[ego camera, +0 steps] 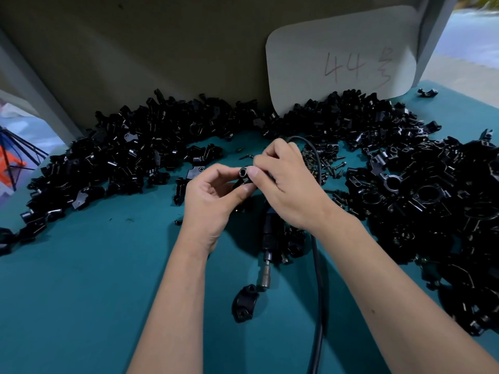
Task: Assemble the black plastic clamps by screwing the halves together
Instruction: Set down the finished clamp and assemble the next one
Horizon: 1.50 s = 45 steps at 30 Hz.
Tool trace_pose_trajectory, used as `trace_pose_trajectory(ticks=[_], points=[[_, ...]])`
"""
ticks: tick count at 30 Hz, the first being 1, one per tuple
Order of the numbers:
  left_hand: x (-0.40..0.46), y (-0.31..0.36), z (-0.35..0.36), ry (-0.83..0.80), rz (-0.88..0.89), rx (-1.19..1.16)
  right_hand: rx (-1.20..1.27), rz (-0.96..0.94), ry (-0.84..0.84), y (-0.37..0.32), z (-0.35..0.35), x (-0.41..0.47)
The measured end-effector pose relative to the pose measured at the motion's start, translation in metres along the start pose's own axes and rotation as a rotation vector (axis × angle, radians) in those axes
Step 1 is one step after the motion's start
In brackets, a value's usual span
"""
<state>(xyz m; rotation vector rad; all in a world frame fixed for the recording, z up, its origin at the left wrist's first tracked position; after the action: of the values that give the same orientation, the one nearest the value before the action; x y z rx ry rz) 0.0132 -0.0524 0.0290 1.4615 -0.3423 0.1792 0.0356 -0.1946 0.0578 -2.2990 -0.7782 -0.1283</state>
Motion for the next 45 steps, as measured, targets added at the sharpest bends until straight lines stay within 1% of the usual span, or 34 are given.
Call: trace_pose_trajectory(ticks=[5,9,11,13,15,18,19,21,24,27,31,34,38,40,41,43,44,45], points=[[-0.001,-0.002,0.001,-0.030,-0.028,-0.029,-0.027,-0.026,0.006,0.000,0.006,0.001],[0.000,-0.001,0.004,-0.038,-0.024,-0.047,-0.063,-0.055,0.114,-0.008,-0.008,-0.002],[0.001,0.000,0.006,-0.038,-0.027,-0.031,-0.091,-0.029,0.163,-0.010,-0.011,-0.002],[0.002,-0.001,0.004,-0.023,-0.032,-0.001,-0.098,0.045,0.169,-0.010,-0.009,-0.001],[0.001,-0.004,0.004,0.002,-0.045,-0.048,-0.059,0.099,0.179,-0.009,-0.009,-0.002],[-0.003,-0.012,0.003,0.068,-0.138,-0.211,0.115,0.107,0.260,-0.005,-0.023,-0.006],[-0.004,-0.014,0.004,0.066,-0.169,-0.273,0.176,0.101,0.253,-0.001,-0.025,-0.006],[-0.005,-0.016,0.005,0.055,-0.210,-0.396,0.233,0.073,0.174,0.006,-0.023,-0.006],[-0.008,-0.018,0.006,0.074,-0.251,-0.514,0.182,0.001,0.045,0.005,-0.014,-0.006],[-0.009,-0.021,0.009,0.077,-0.269,-0.559,0.144,-0.044,0.033,-0.001,-0.009,-0.005],[-0.008,-0.021,0.013,0.031,-0.273,-0.548,0.132,-0.077,0.050,-0.005,-0.007,-0.004],[-0.007,-0.022,0.016,0.042,-0.259,-0.526,0.043,-0.096,0.044,-0.007,-0.008,-0.004],[-0.005,-0.023,0.022,0.051,-0.278,-0.275,-0.036,-0.107,0.048,-0.017,-0.007,-0.003],[-0.006,-0.024,0.028,0.071,-0.308,-0.258,0.014,-0.103,0.057,-0.020,-0.008,-0.003],[-0.008,-0.026,0.029,0.101,-0.331,-0.276,0.068,-0.092,0.073,-0.020,-0.009,-0.003],[-0.009,-0.030,0.027,0.151,-0.366,-0.347,0.137,-0.028,0.164,-0.014,-0.014,-0.006],[-0.008,-0.032,0.026,0.153,-0.375,-0.387,0.100,0.049,0.222,-0.006,-0.017,-0.007],[-0.008,-0.034,0.025,0.141,-0.388,-0.426,-0.007,0.170,0.263,0.004,-0.020,-0.009]])
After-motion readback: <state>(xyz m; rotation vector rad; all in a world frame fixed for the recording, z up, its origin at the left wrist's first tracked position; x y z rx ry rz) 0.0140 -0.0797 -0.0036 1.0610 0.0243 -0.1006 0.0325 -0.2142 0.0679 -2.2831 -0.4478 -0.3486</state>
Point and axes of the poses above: each hand's wrist, its own x-axis towards the middle knuckle, its own z-axis out of the palm, y = z × x, the point moved 8 cm from there along x, towards the middle knuckle, and after that the axes turned 11 degrees about -y, right-handed, at the moved point
